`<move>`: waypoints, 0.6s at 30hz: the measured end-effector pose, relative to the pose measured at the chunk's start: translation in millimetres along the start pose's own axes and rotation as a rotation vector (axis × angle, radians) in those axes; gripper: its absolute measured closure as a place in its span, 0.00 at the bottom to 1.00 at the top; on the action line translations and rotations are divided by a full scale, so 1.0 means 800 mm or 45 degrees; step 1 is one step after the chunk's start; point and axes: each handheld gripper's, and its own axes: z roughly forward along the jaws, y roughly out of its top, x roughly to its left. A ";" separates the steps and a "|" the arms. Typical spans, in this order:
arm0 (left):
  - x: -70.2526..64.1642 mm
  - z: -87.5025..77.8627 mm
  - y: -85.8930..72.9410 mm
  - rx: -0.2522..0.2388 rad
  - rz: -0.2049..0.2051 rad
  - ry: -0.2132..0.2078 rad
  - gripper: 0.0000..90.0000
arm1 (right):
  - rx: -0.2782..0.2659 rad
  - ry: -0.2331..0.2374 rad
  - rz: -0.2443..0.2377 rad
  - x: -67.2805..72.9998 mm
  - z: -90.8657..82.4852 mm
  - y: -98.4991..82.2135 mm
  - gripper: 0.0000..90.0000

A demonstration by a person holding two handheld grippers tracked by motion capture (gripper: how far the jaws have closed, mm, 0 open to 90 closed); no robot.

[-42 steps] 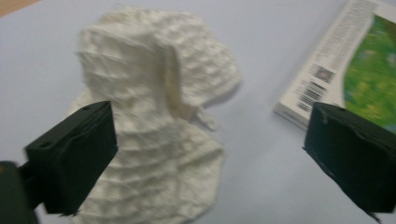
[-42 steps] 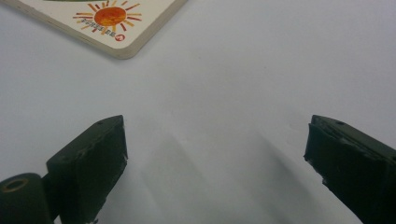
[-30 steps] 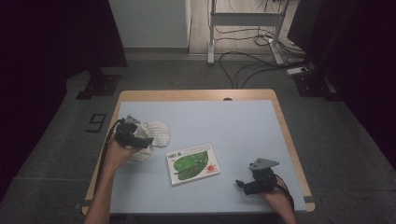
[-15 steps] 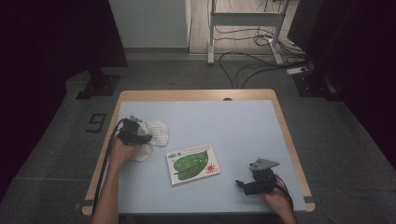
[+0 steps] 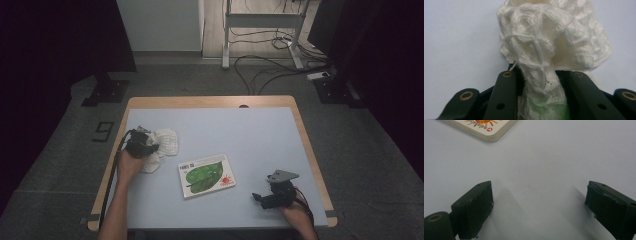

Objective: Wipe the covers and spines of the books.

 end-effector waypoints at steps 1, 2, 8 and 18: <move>0.000 0.000 0.000 0.000 0.000 0.000 0.78 | 0.000 0.000 0.000 0.000 0.000 0.000 0.08; 0.000 -0.007 0.001 0.001 0.005 -0.016 0.79 | 0.000 0.000 0.000 0.000 0.000 0.000 0.08; -0.006 -0.028 0.005 -0.030 0.028 -0.036 0.78 | -0.001 0.000 0.001 0.000 0.000 0.000 0.08; -0.021 -0.074 0.009 -0.109 0.057 -0.084 0.77 | -0.002 0.000 0.001 0.000 0.000 0.000 0.08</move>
